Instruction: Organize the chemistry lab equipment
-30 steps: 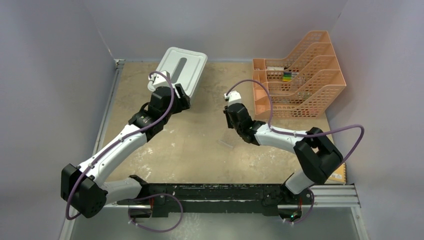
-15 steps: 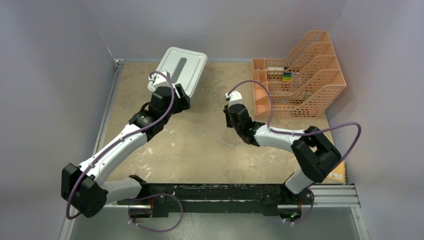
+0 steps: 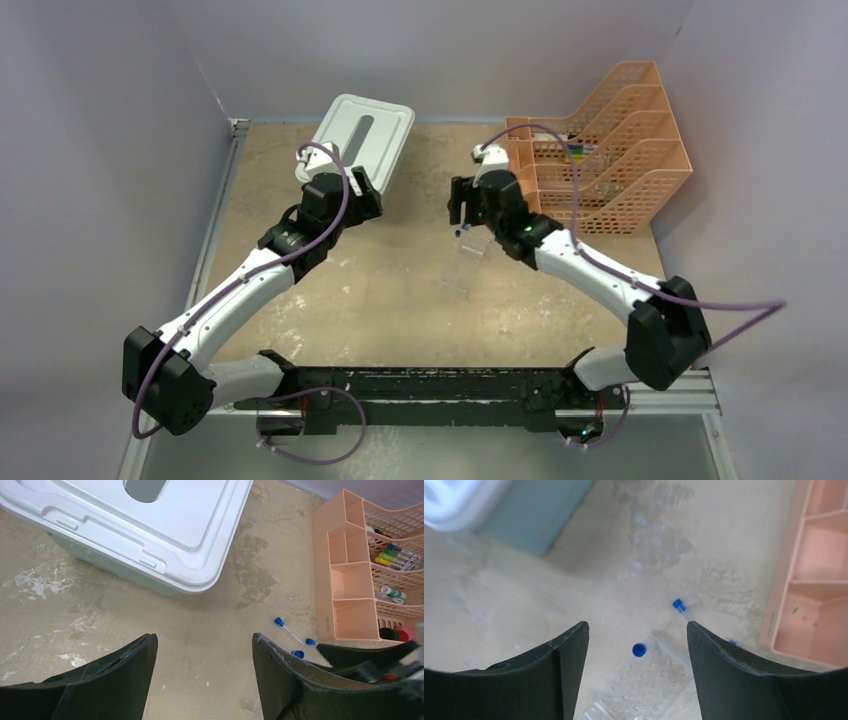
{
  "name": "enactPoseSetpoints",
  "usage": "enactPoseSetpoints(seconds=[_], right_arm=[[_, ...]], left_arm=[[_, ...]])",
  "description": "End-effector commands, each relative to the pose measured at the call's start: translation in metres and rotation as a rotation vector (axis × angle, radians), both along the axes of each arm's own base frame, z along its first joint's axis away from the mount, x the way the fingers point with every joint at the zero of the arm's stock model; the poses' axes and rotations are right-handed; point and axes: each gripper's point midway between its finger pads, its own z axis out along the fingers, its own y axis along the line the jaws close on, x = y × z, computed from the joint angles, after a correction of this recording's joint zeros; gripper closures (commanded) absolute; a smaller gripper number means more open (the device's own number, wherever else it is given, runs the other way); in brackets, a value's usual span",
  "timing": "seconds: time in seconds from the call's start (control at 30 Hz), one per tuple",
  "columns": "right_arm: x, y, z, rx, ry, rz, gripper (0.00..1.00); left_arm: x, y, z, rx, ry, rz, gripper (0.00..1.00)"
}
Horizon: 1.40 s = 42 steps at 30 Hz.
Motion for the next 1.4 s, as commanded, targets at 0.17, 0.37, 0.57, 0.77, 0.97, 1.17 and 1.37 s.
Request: enactPoseSetpoints(seconds=[0.17,0.37,0.57,0.77,0.97,1.17,1.37], right_arm=[[0.017,-0.050,0.013,-0.045,0.140,-0.046,0.42],[0.022,-0.050,-0.040,-0.133,0.338,0.034,0.53],[0.035,-0.045,-0.076,-0.199,0.431,0.069,0.54],[0.043,-0.045,-0.106,-0.234,0.491,0.069,0.55],[0.046,-0.039,-0.132,-0.263,0.535,0.127,0.62],[0.051,-0.038,-0.148,-0.280,0.540,0.145,0.72],[0.070,-0.043,-0.136,-0.309,0.437,0.110,0.89]], left_arm=[[0.008,-0.001,0.022,-0.046,-0.068,0.016,0.22],[0.011,-0.016,0.023,-0.078,-0.066,-0.041,0.23],[0.014,-0.031,0.020,-0.101,-0.052,-0.097,0.24],[0.021,-0.034,0.022,-0.093,-0.058,-0.101,0.25],[0.024,-0.036,0.025,-0.083,-0.061,-0.106,0.25],[0.024,-0.036,0.025,-0.084,-0.061,-0.108,0.25],[0.025,-0.046,0.025,-0.084,-0.046,-0.153,0.25]])
